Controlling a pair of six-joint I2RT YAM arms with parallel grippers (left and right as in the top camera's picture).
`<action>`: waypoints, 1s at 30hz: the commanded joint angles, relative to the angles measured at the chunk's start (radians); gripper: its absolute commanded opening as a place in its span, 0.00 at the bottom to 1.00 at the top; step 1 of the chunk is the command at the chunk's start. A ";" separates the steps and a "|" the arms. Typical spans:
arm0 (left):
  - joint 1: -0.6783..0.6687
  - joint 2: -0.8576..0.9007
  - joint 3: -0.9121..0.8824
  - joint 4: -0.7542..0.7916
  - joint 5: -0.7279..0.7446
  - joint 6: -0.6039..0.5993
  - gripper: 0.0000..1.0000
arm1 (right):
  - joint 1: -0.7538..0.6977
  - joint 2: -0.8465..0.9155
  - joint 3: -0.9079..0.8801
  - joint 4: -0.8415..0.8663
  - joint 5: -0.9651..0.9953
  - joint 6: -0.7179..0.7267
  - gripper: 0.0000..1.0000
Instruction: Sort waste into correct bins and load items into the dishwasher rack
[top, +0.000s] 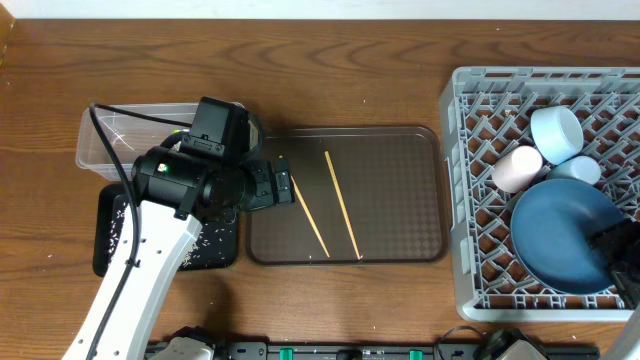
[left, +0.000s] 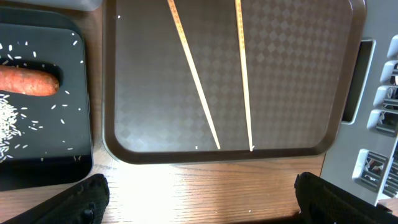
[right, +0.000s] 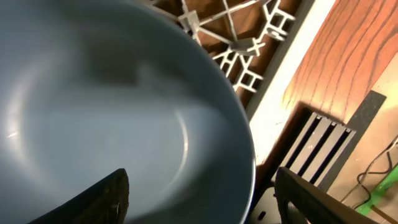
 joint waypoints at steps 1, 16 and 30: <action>0.005 -0.007 0.020 -0.003 -0.006 0.002 0.98 | -0.006 -0.002 -0.049 0.018 0.032 0.039 0.74; 0.005 -0.007 0.020 -0.003 -0.006 0.002 0.98 | -0.006 -0.002 -0.175 0.129 -0.036 0.041 0.53; 0.005 -0.007 0.020 -0.003 -0.006 0.002 0.98 | -0.006 -0.002 -0.171 0.158 -0.043 0.037 0.01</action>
